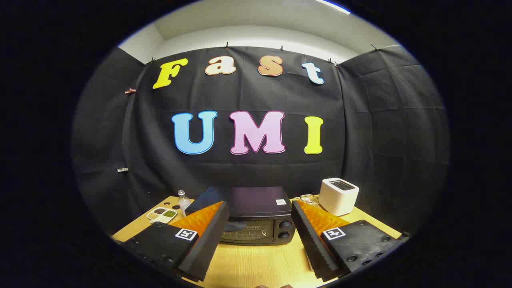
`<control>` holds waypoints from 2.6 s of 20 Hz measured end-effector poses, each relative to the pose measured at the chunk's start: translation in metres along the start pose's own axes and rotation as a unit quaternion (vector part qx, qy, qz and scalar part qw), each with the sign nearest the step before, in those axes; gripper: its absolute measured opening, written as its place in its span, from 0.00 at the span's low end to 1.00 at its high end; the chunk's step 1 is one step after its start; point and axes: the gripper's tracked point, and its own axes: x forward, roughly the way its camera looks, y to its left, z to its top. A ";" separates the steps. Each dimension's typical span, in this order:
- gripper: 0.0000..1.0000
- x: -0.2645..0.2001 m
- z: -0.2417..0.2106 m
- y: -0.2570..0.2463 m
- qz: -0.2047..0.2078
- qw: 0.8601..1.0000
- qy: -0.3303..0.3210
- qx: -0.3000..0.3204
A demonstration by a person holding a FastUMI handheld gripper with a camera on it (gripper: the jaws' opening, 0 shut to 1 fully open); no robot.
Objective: Open the toaster oven, put the food inside, and close the toaster oven door.
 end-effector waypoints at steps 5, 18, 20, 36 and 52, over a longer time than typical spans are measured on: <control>0.97 0.001 -0.007 0.006 0.008 1.000 0.007 -0.010; 0.97 0.004 -0.019 0.013 0.013 1.000 0.023 -0.011; 0.97 0.004 -0.020 0.016 0.016 1.000 0.024 -0.011; 0.98 0.022 -0.034 0.028 0.027 0.998 0.043 -0.022; 0.98 0.116 -0.097 0.059 0.026 0.993 0.110 -0.034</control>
